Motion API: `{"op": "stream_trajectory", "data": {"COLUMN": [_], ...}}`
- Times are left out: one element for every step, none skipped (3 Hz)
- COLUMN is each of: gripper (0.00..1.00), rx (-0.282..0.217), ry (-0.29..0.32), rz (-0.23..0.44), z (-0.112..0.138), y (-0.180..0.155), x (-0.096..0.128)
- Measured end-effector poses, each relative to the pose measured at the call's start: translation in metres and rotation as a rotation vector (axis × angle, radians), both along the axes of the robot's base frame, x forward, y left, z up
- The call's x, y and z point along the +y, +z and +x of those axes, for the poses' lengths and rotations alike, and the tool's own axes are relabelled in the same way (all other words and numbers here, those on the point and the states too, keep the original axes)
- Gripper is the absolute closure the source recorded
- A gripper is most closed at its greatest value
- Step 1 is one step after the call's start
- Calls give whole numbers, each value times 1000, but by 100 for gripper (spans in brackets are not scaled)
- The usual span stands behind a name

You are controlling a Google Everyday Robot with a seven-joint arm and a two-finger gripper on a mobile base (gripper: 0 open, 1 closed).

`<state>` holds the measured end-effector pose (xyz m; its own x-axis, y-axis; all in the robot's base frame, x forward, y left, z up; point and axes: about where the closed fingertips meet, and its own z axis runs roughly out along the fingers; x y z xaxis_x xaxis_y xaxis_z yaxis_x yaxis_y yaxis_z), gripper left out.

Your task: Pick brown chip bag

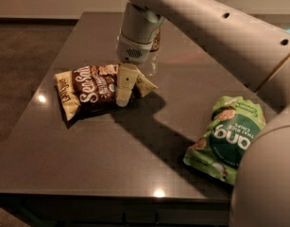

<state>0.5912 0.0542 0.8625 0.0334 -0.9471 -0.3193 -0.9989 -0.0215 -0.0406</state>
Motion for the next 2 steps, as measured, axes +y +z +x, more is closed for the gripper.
{"op": "stream_trajectory", "data": {"gripper": [26, 49], "rx": [18, 23], "ry": [9, 11], "rz": [-16, -18], "z": [1, 0], "y": [-8, -10], "x": [9, 11]}}
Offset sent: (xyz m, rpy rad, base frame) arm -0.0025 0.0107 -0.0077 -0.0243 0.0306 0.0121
